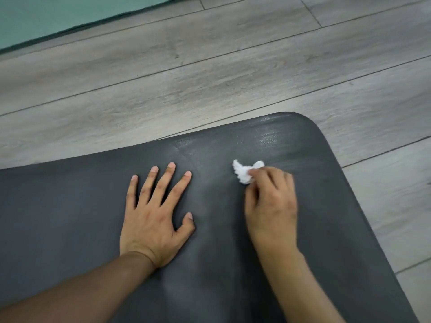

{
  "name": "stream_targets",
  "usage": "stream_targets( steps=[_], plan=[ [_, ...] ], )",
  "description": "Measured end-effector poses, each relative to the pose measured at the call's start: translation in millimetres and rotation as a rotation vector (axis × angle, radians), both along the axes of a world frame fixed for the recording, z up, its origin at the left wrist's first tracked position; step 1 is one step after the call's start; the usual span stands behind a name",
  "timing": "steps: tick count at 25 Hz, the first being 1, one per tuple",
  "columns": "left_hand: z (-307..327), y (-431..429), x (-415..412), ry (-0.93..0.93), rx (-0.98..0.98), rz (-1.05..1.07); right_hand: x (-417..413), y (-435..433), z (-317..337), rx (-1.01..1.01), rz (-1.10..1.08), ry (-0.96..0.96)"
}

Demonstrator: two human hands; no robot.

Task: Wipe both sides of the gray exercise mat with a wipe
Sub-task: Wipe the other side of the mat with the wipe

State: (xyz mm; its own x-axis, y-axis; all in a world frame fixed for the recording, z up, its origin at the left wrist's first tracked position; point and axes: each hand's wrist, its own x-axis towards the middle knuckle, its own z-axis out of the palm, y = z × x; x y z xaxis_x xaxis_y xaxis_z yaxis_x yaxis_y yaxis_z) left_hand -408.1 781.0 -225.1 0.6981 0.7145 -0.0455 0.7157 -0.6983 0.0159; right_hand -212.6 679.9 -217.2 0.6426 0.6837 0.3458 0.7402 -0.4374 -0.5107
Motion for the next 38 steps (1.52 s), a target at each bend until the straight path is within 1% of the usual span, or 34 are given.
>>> stream_targets(
  steps=[1, 2, 3, 4, 5, 6, 8, 9, 10, 11, 14, 15, 16, 18, 20, 25, 28, 29, 31, 33, 35, 38],
  plan=[
    [-0.7, -0.1, -0.2, -0.003, 0.004, -0.002, -28.5, 3.3, -0.9, -0.003, 0.174, -0.023],
    [-1.2, 0.1, -0.5, -0.007, 0.009, -0.003, -45.4, 2.7, -0.9, -0.031, 0.298, -0.058],
    [-1.5, -0.8, -0.5, -0.018, 0.012, -0.002, -42.9, -0.7, -2.5, -0.054, 0.346, -0.094],
    [-1.4, -1.4, -0.3, -0.031, 0.016, 0.002, -21.5, -5.4, -3.7, -0.056, 0.311, -0.107],
    [-1.4, -1.2, -0.6, -0.039, 0.024, 0.005, 7.5, -13.3, -6.6, -0.057, 0.198, -0.122],
    [-1.8, -1.0, -0.5, -0.043, 0.032, 0.004, 38.5, -23.9, -8.8, -0.077, 0.026, -0.128],
    [-3.7, -0.9, 0.6, -0.057, 0.034, 0.003, 90.0, -43.3, -5.8, -0.089, -0.306, -0.075],
    [-4.8, -1.2, 0.5, -0.061, 0.037, 0.008, 94.0, -45.8, -6.8, -0.073, -0.390, -0.053],
    [-5.8, -1.8, 0.2, -0.064, 0.042, 0.013, 79.4, -40.4, -8.0, -0.053, -0.408, -0.045],
    [-6.3, -2.2, -0.5, -0.066, 0.044, 0.016, 52.5, -32.9, -8.9, -0.036, -0.341, -0.039],
    [-5.5, -0.4, -0.6, -0.064, 0.034, 0.007, -37.8, -41.2, -6.3, -0.067, 0.124, -0.043],
    [-5.6, 0.9, -0.9, -0.067, 0.033, 0.008, -49.9, -53.1, -8.1, -0.090, 0.211, -0.052],
    [-6.3, 0.5, -1.1, -0.071, 0.026, 0.013, -50.0, -66.6, -9.7, -0.101, 0.243, -0.055],
    [-7.5, -1.6, -1.6, -0.078, 0.021, 0.025, -37.8, -87.9, -10.8, -0.073, 0.178, -0.041],
    [-7.5, -1.9, -0.2, -0.091, 0.023, 0.034, -33.8, -90.7, -12.3, -0.059, 0.135, -0.033],
    [-9.2, -4.7, 1.8, -0.106, 0.058, 0.040, -35.2, -85.8, -15.7, -0.108, 0.158, -0.105],
    [-5.8, -17.5, 3.8, -0.118, 0.139, -0.038, -34.7, -85.8, -15.4, -0.119, 0.162, -0.126],
    [-2.9, -25.8, 4.7, -0.112, 0.147, -0.033, -36.4, -85.3, -16.0, -0.127, 0.166, -0.138],
    [1.8, -53.0, 6.4, -0.117, 0.064, 0.061, -37.0, -86.5, -17.5, -0.127, 0.160, -0.153],
    [1.7, -85.4, 3.6, -0.179, -0.047, 0.137, -35.1, -85.9, -15.5, -0.096, 0.161, -0.156],
    [0.9, -105.2, 2.0, -0.214, -0.076, 0.143, -33.0, -86.5, -16.3, -0.078, 0.156, -0.149],
    [-4.6, -99.9, 4.3, -0.211, -0.037, 0.160, -36.4, -81.4, -17.5, -0.048, 0.157, -0.146]
  ],
)
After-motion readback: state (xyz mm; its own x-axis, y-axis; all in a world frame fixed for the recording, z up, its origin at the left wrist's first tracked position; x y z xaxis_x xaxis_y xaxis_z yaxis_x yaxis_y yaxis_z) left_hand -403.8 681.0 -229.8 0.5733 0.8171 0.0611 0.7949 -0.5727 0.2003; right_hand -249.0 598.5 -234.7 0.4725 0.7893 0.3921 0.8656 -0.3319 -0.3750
